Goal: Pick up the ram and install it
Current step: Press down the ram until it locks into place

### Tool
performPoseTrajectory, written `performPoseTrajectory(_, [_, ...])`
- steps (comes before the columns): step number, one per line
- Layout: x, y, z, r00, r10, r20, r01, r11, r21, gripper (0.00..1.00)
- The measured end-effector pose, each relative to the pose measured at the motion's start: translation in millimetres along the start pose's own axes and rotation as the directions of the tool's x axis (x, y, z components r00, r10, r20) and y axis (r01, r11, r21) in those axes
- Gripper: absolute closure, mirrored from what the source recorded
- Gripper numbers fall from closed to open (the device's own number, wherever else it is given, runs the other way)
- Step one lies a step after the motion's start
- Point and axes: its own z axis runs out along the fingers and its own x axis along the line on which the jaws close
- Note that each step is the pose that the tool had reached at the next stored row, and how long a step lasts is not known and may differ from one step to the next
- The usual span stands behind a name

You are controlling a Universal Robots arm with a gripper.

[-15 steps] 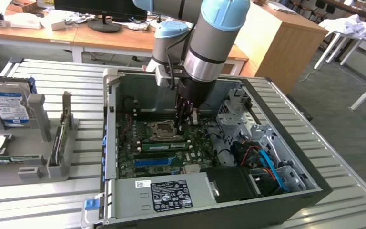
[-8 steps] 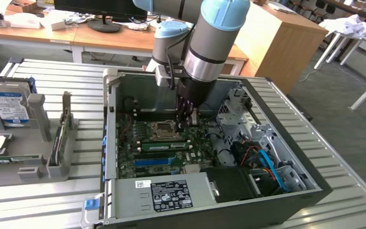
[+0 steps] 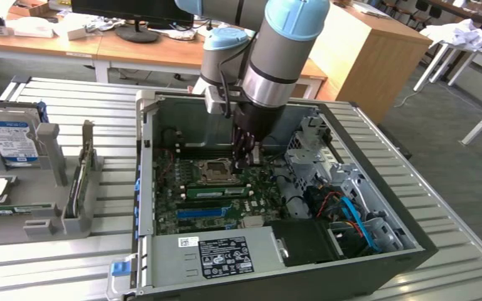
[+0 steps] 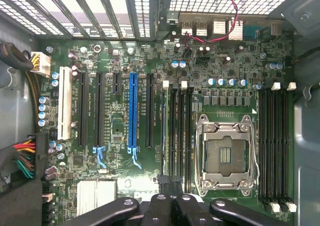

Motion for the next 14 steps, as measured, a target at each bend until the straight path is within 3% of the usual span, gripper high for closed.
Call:
performPoseTrajectory(5, [0.3,-6.0,-0.2,1.0,0.0,0.0002,0.0,1.0,0.0001,0.89])
performPoseTrajectory(14, [1.9,-24.5,-1.1,1.0,-0.002,-0.0001,0.002,1.0,0.0,0.89])
